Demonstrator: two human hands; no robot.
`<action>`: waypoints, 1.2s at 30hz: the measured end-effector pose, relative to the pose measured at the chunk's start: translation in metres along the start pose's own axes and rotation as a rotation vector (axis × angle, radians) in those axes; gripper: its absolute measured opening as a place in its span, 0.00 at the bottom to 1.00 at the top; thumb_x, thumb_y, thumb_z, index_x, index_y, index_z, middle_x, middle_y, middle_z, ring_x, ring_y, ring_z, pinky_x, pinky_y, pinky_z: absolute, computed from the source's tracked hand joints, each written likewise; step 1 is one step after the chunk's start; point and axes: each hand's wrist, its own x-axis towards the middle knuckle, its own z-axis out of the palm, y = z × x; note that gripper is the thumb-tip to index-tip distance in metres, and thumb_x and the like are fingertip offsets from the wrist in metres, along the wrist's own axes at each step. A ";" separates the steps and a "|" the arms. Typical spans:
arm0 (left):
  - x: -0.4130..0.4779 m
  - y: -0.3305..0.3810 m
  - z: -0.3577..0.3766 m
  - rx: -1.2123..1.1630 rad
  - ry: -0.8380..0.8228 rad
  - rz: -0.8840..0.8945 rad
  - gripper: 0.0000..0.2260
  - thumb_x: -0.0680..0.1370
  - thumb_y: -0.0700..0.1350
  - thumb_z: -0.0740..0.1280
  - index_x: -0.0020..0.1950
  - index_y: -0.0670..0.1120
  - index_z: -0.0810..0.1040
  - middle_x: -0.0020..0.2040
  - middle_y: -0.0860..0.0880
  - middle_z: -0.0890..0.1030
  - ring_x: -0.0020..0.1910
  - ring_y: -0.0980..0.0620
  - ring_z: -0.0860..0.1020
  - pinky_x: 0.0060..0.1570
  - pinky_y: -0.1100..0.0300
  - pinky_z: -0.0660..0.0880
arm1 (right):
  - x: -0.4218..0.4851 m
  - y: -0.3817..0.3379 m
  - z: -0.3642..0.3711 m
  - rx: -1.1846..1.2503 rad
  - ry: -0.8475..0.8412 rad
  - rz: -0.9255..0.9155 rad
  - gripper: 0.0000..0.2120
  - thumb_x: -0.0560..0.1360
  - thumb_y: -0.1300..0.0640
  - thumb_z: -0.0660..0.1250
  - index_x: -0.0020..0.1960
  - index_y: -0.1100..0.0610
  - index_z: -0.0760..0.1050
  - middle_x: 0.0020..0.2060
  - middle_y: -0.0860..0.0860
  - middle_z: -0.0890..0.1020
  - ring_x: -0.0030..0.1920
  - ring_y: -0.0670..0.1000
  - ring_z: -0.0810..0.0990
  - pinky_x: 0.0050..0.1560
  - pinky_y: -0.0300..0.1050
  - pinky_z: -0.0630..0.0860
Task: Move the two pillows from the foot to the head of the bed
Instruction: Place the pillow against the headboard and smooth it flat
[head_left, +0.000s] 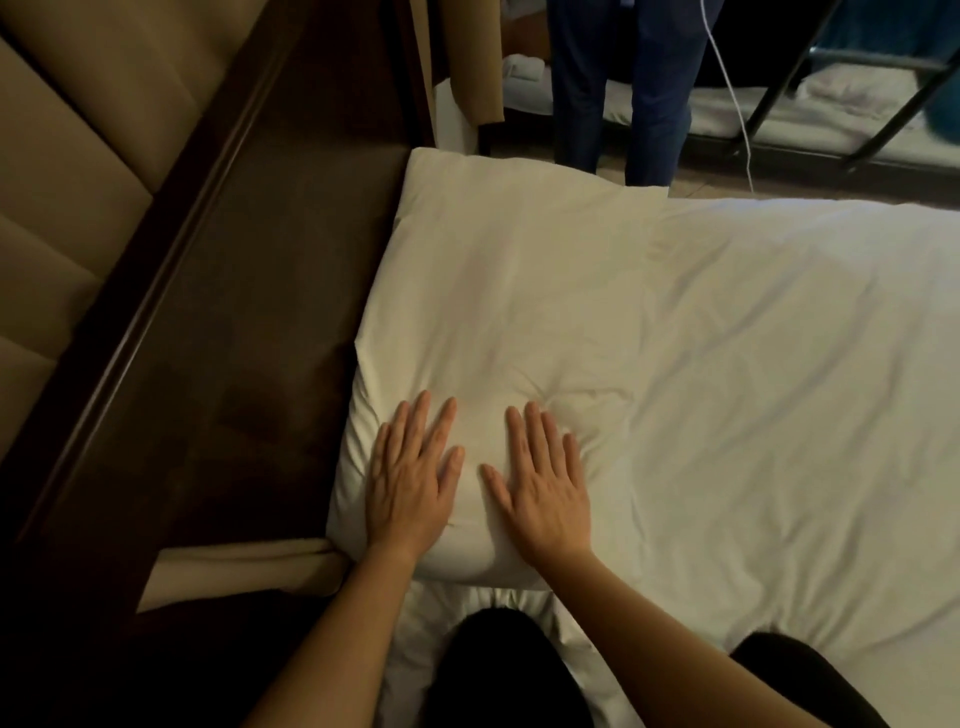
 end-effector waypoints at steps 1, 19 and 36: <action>-0.001 -0.002 0.001 0.001 0.010 -0.002 0.27 0.86 0.59 0.55 0.86 0.58 0.55 0.86 0.51 0.54 0.85 0.50 0.52 0.81 0.45 0.56 | 0.000 0.005 0.000 0.001 0.004 0.014 0.37 0.85 0.33 0.50 0.87 0.49 0.45 0.86 0.49 0.48 0.85 0.52 0.47 0.84 0.56 0.44; -0.001 0.008 -0.023 -0.105 -0.094 -0.149 0.26 0.84 0.57 0.57 0.83 0.54 0.66 0.83 0.46 0.64 0.82 0.44 0.62 0.79 0.42 0.60 | -0.005 0.032 -0.046 0.027 -0.197 0.085 0.37 0.83 0.30 0.46 0.86 0.43 0.39 0.86 0.43 0.45 0.85 0.47 0.43 0.84 0.53 0.46; 0.119 0.133 -0.124 -0.046 -0.378 0.184 0.27 0.86 0.58 0.51 0.86 0.57 0.51 0.86 0.49 0.52 0.85 0.45 0.50 0.83 0.42 0.43 | -0.006 0.071 -0.206 0.078 -0.090 0.278 0.39 0.81 0.26 0.48 0.86 0.43 0.49 0.86 0.48 0.52 0.84 0.56 0.54 0.82 0.58 0.57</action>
